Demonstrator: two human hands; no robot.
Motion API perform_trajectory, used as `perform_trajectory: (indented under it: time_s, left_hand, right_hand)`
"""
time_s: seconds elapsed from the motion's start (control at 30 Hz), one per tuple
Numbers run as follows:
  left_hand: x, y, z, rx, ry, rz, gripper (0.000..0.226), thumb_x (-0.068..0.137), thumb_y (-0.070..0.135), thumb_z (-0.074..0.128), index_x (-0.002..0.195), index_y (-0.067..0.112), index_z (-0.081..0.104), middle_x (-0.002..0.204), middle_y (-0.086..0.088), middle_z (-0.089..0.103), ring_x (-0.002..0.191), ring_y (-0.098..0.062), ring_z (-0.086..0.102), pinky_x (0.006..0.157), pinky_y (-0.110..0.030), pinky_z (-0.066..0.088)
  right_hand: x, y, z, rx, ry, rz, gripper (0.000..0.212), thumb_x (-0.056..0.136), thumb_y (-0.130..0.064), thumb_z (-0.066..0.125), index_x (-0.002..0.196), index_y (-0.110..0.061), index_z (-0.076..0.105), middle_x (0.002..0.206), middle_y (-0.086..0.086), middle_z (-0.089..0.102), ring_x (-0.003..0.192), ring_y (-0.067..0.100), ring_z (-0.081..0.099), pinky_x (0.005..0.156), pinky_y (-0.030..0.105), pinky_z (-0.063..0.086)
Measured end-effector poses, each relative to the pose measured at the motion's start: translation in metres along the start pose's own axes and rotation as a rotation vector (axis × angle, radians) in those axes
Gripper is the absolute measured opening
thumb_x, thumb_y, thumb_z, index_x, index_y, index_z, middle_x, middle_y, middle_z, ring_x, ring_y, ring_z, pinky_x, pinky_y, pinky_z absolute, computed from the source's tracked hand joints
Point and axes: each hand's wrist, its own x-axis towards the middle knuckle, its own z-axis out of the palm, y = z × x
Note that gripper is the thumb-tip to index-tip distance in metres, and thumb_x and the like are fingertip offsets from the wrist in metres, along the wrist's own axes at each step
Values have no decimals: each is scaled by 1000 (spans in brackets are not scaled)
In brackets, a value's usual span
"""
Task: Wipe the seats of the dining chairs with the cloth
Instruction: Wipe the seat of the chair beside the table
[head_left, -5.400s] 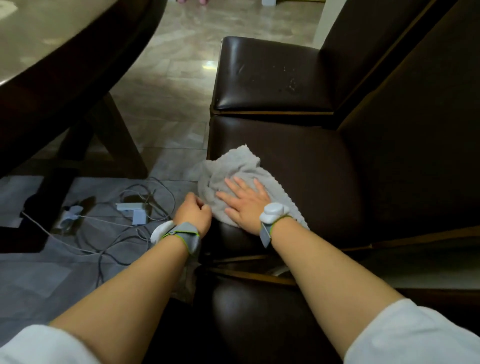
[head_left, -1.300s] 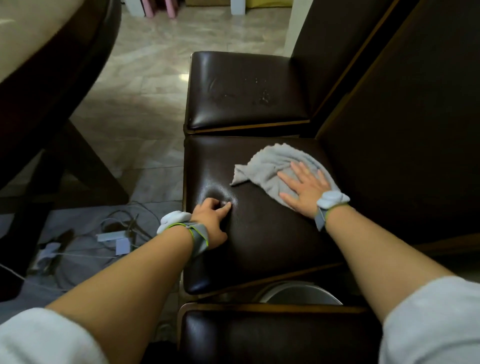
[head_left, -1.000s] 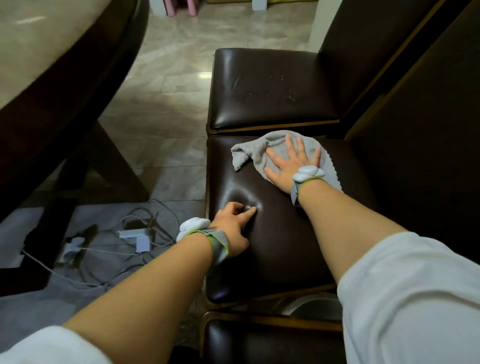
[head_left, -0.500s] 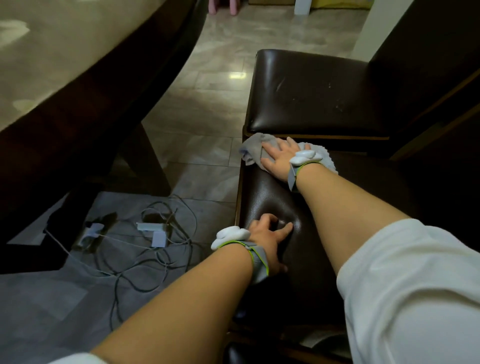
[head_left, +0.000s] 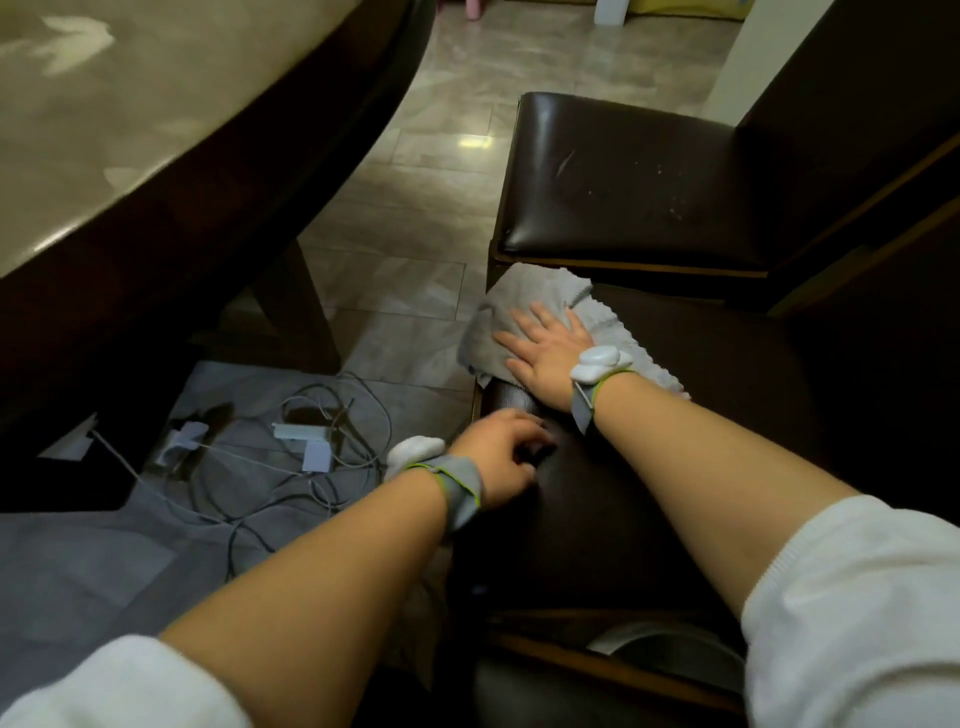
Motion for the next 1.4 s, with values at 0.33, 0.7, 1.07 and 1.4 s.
perform_trajectory:
  time_s: [0.33,0.7,1.07,1.4]
  left_hand:
    - [-57,12,18,294,83,-355,24,90,19,48,104,12,66,113,-14,63,105,-33,59,83,-32,45]
    - [-35,107,97,316,39,137,47,78,6,53,123,18,58,142,-4,43,127,-29,41,97,-30,39]
    - [-45,79,80,106,98,-49,40,77,1,54,114,12,63,124,-10,55,117,-26,51,98,-22,34]
    - [-173,-7,6,-182,279,-587,34,91,10,54,124,12,58,122,-5,61,111,-18,57,87,-18,39]
  right_hand:
    - [-147,-72,43,21,16,-342,54,89,-42,27,128,-22,59,146,4,47,139,27,37,112,57,20]
    - [-281,56,71,240,28,554,58,98,-53,23,150,-45,-2,161,-9,-10,148,16,-13,118,43,-5]
    - [-220,20,57,257,129,725,60,99,-40,29,153,-19,15,162,0,7,149,18,-1,117,44,8]
    - [-130,-139,9,495,-149,49,41,104,-26,29,139,-15,47,147,8,43,135,24,38,107,32,28]
